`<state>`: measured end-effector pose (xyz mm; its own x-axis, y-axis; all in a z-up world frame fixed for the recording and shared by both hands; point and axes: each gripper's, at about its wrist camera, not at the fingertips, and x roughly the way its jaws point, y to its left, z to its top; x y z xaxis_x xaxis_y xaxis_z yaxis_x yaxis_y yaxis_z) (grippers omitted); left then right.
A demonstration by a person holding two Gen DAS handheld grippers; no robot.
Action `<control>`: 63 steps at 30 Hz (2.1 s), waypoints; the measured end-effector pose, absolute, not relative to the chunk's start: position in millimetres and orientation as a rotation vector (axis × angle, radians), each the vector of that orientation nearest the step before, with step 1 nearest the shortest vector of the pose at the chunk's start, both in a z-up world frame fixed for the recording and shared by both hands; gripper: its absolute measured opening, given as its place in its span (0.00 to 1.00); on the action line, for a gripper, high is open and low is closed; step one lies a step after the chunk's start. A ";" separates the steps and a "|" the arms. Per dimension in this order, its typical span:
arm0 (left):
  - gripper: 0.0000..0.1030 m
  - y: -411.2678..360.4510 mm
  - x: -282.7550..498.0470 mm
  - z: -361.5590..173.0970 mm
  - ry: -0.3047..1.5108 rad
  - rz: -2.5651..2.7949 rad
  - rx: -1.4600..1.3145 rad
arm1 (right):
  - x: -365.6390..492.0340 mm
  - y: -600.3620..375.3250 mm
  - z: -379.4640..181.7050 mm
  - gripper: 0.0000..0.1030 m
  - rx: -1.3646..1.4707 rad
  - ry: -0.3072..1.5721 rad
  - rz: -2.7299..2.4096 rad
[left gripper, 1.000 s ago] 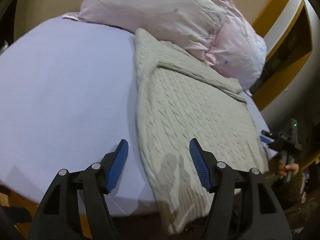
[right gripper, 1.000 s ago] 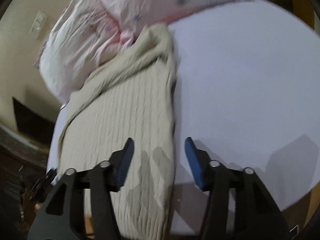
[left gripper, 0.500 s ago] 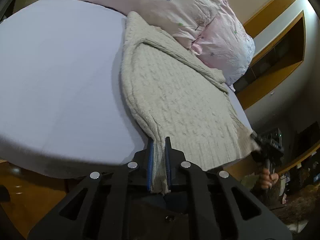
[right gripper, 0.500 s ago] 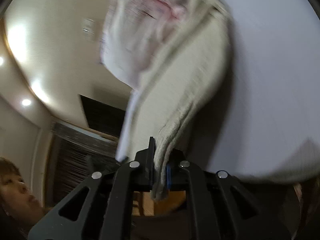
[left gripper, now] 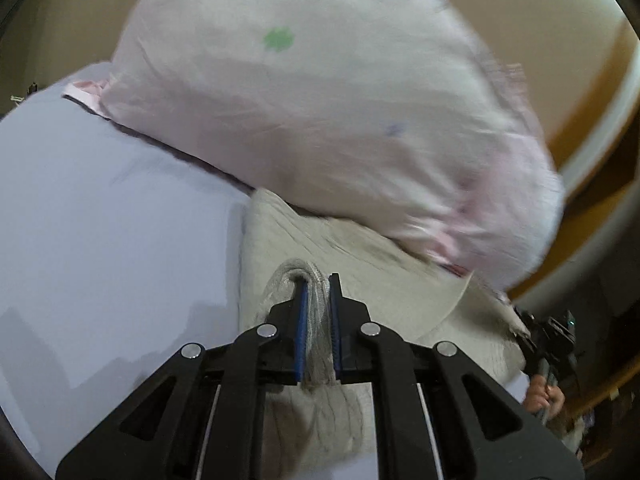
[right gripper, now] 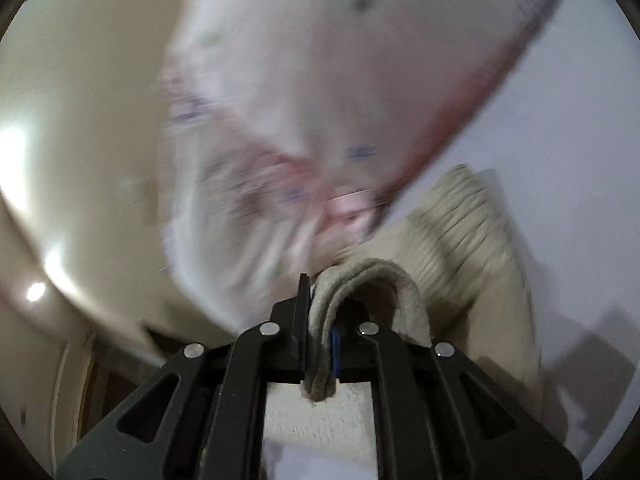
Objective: Fold small clothes
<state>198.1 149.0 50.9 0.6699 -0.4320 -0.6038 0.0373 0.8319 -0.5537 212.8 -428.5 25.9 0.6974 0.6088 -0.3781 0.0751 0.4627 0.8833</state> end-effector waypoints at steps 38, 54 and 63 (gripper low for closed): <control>0.16 94.4 214.7 65.7 0.873 -0.513 -0.888 | 198.8 -438.0 44.9 0.96 1.027 0.531 0.435; 0.60 -149.7 244.5 86.7 0.894 -1.028 -0.738 | 192.2 -474.1 63.2 0.98 0.863 0.612 0.275; 0.69 -67.6 231.0 41.1 0.967 -0.535 -0.504 | 212.0 -403.3 54.3 0.74 0.525 0.867 0.346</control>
<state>231.0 -67.6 41.1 0.4612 -0.6279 -0.6269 0.1973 0.7615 -0.6175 212.0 -403.3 54.3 0.6042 0.4901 -0.6282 -0.0766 0.8206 0.5664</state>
